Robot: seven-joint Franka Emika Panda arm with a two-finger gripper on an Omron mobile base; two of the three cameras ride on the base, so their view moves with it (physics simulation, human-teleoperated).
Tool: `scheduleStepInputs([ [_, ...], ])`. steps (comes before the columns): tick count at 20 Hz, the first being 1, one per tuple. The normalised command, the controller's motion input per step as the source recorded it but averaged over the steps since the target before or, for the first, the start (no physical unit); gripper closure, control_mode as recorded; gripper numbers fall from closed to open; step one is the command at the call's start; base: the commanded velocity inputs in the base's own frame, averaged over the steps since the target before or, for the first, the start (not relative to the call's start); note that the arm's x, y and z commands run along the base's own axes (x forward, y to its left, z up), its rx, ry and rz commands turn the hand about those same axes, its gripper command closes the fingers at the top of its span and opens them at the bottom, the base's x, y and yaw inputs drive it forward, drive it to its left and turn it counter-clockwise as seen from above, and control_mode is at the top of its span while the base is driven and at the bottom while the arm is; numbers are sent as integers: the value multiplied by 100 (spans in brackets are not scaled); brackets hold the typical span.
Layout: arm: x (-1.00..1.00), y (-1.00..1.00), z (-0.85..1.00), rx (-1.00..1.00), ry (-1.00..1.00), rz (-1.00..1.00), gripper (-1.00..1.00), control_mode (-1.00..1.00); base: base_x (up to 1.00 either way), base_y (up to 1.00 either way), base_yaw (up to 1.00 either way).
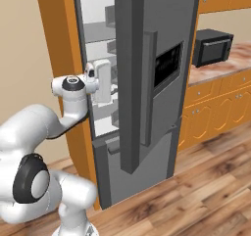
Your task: Open the fridge, grab two sodas, and place both sodas inside the bowl with ice on the dining counter.
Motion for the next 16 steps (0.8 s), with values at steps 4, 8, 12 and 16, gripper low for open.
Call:
scheduleStepInputs([
  [4, 0, -63, 3, 0, 0, 0, -100, -100, 0, 0, 0],
  [8, 1, -65, 4, 0, 0, 0, -100, -100, 0, 0, 0],
  [12, -10, -40, 2, 0, -3, 2, -100, -100, 0, 0, 0],
  [16, -62, 31, 0, -3, -12, 12, -100, -100, 0, 0, 0],
])
